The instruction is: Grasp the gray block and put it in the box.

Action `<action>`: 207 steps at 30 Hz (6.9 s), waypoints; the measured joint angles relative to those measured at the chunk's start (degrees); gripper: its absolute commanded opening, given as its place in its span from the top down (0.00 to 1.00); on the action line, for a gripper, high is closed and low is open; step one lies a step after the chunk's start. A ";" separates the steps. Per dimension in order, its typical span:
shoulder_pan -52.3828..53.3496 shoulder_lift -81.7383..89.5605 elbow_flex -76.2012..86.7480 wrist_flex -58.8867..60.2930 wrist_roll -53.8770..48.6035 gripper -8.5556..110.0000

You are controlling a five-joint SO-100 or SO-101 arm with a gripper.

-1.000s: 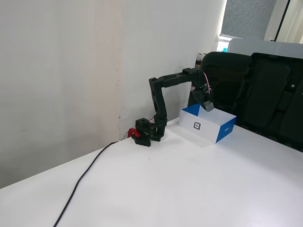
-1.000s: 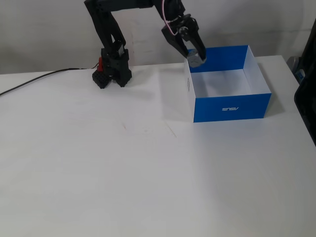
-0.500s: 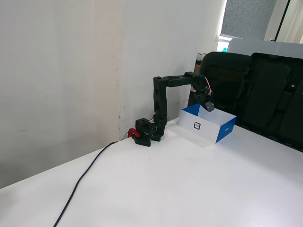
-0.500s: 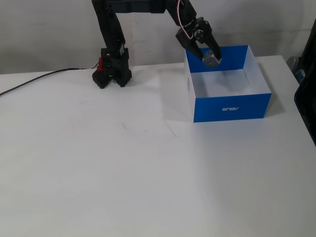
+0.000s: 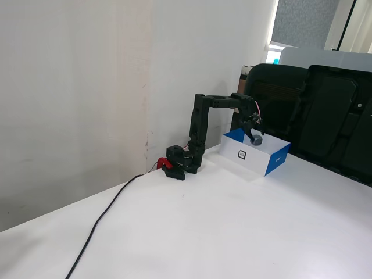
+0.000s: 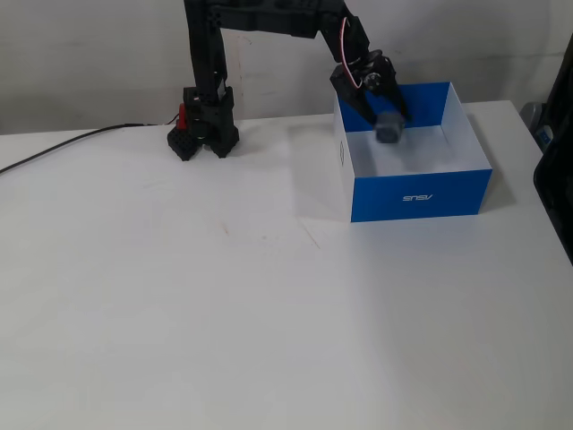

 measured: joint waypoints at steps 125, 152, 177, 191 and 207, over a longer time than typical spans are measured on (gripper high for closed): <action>-71.28 103.54 84.99 -3.78 -17.67 0.93; -71.46 103.62 92.99 -2.99 -17.58 0.93; -70.22 103.62 92.99 -2.99 -17.14 0.93; -70.22 103.62 92.99 -2.99 -17.14 0.93; -70.22 103.62 92.99 -2.99 -17.14 0.93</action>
